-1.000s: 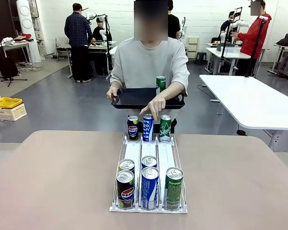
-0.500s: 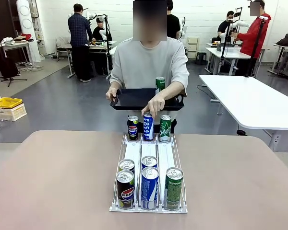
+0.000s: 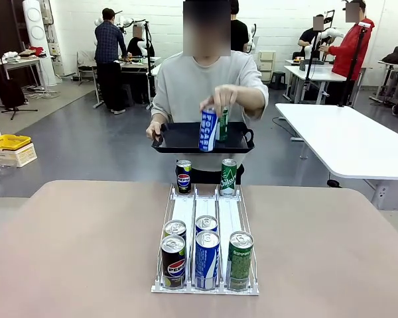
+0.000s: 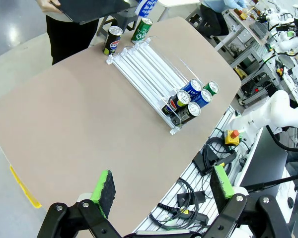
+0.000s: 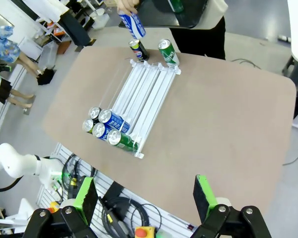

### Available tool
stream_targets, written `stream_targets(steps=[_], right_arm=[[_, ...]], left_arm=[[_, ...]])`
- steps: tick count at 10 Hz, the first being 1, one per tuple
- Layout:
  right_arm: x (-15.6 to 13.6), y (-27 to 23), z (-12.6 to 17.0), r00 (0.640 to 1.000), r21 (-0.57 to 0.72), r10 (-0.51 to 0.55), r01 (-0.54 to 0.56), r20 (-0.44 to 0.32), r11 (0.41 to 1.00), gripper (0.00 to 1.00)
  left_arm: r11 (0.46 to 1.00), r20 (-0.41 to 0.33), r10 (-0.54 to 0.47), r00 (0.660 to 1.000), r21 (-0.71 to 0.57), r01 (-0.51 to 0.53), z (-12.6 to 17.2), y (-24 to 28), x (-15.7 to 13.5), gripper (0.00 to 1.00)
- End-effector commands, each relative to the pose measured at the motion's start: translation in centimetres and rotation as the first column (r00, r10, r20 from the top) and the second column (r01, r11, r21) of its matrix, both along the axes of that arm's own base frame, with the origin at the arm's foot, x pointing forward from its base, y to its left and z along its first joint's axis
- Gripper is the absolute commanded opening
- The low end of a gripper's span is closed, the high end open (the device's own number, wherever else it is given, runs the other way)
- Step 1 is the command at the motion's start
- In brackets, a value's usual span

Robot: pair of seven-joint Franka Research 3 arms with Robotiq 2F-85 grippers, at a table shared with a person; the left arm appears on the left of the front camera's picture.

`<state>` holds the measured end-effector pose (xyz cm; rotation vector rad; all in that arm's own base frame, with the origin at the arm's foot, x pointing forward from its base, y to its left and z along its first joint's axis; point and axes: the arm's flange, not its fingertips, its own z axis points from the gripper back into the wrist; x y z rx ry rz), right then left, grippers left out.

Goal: Retrieve and hand over the desired beverage to the person.
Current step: Pick up another can of the same type that the person held from the Automatic Can Dispenser.

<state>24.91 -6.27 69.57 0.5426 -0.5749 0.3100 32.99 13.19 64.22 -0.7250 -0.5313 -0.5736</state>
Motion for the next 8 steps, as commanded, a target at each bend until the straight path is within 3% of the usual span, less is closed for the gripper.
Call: stream_targets(steps=[1,8], right_arm=[[-0.01,-0.22,0.09,1.000,0.018,0.020,-0.020,0.007,1.000,1.00],[-0.01,-0.22,0.09,1.000,0.018,0.020,-0.020,0.007,1.000,1.00]], left_arm=[[1.000,0.018,-0.017,1.000,-0.016,0.017,0.13,0.14,-0.02,1.00],[1.000,0.018,-0.017,1.000,-0.016,0.017,0.13,0.14,-0.02,1.00]])
